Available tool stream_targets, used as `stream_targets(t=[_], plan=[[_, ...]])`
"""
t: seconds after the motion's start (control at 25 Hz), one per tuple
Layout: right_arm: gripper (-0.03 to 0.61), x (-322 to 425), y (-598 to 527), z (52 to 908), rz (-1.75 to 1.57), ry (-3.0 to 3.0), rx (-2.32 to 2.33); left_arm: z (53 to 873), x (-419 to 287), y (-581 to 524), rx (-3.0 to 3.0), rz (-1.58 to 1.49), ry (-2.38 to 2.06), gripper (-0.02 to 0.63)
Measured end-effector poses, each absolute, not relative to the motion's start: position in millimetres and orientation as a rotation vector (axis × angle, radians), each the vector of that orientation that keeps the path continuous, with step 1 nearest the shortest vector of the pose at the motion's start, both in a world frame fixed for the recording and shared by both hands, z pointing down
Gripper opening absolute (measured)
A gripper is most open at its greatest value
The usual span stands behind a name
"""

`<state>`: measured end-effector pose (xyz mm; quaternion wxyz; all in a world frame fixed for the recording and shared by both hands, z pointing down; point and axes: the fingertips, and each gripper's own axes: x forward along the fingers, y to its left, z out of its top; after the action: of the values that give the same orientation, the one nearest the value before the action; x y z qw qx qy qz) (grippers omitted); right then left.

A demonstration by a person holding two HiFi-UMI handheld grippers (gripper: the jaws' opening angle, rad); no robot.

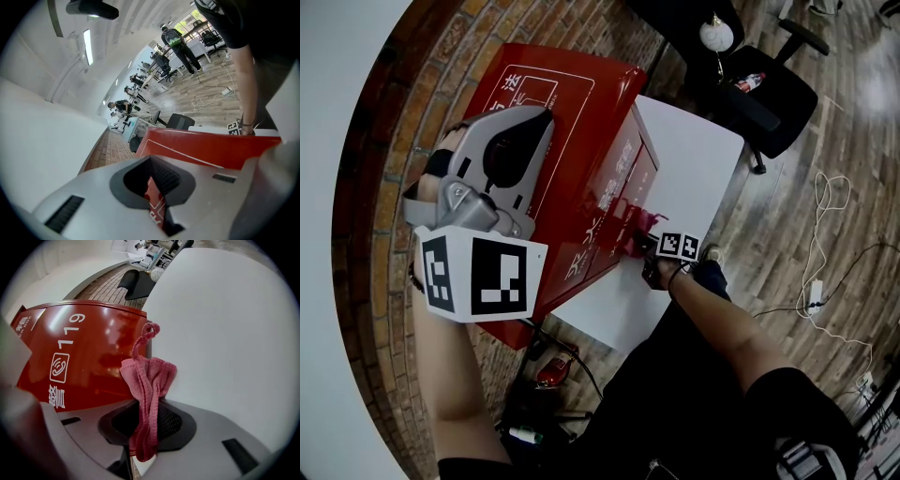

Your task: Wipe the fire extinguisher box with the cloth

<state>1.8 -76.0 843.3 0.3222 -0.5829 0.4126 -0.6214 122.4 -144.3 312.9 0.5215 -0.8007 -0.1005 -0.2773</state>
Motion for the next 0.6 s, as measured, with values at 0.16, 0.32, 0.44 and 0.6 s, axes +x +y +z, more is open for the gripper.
stream_targets(t=[0.16,0.32,0.44,0.6], plan=[[0.101,-15,-75,843,-1.651,1.091,-1.504,313,123,-145,-1.918,-0.664,-0.241,0.031],[0.101,-34,-73,843,-1.673,1.109,-1.483,313,123,-145,-1.918,-0.665,-0.239,0.031],[0.101,-45,-71,843,-1.684,1.124,-1.469,313,123,-145,-1.918,-0.665,-0.240,0.031],[0.101,-60,-70,843,-1.703,1.143,-1.452,314,123,-145,-1.918,-0.665,-0.241,0.031]])
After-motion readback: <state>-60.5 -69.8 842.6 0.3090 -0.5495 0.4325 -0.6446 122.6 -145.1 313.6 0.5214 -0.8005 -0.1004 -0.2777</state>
